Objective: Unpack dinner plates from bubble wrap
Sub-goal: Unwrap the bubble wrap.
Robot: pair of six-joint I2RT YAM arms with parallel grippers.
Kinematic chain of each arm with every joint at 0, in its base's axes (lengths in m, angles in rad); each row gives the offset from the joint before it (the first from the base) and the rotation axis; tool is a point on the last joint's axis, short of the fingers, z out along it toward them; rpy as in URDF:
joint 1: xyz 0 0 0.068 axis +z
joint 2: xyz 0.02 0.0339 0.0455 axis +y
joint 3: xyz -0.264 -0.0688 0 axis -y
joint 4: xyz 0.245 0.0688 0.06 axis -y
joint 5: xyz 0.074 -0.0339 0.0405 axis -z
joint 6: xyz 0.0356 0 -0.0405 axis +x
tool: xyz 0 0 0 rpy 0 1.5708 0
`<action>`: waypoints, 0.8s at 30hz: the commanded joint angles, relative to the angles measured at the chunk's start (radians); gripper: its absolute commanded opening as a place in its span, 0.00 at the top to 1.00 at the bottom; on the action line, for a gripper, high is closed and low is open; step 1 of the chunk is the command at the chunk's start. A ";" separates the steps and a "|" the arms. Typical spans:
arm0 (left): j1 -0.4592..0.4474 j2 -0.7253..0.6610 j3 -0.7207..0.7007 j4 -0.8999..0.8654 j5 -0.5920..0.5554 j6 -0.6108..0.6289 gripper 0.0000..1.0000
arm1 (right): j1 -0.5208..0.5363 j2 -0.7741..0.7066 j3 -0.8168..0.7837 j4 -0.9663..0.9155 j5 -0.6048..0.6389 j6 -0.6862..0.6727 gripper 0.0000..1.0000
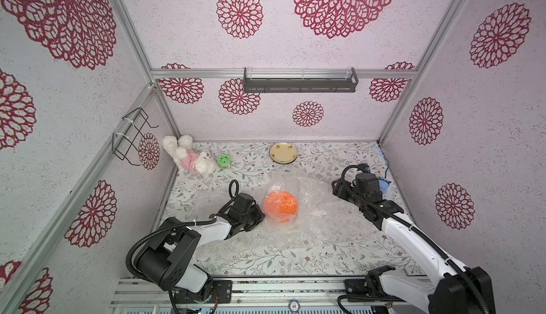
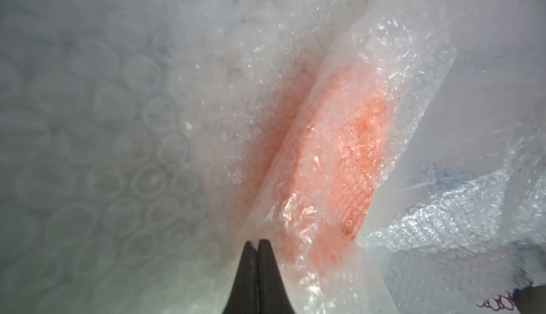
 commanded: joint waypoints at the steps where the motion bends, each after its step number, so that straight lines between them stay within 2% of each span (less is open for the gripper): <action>1: -0.005 -0.023 0.019 0.013 0.023 0.039 0.96 | 0.066 0.079 0.137 -0.053 -0.008 -0.119 0.21; 3: -0.007 -0.024 0.021 0.014 0.030 0.048 0.88 | 0.115 0.168 0.224 -0.127 -0.015 -0.177 0.19; 7: -0.010 -0.026 0.025 0.008 0.040 0.065 0.69 | 0.257 0.323 0.374 -0.232 0.095 -0.267 0.13; 11: -0.010 -0.020 0.040 -0.030 0.034 0.082 0.50 | 0.336 0.476 0.537 -0.303 0.075 -0.306 0.12; 14: -0.010 -0.003 0.064 -0.069 0.030 0.097 0.43 | 0.391 0.608 0.693 -0.408 0.145 -0.341 0.12; 16: -0.011 0.006 0.082 -0.091 0.029 0.108 0.37 | 0.415 0.694 0.784 -0.478 0.232 -0.362 0.12; 19: -0.008 0.004 0.095 -0.121 0.011 0.125 0.20 | 0.438 0.793 0.875 -0.551 0.357 -0.389 0.12; 24: 0.004 0.004 0.127 -0.148 0.014 0.165 0.08 | 0.440 0.860 0.947 -0.619 0.338 -0.401 0.15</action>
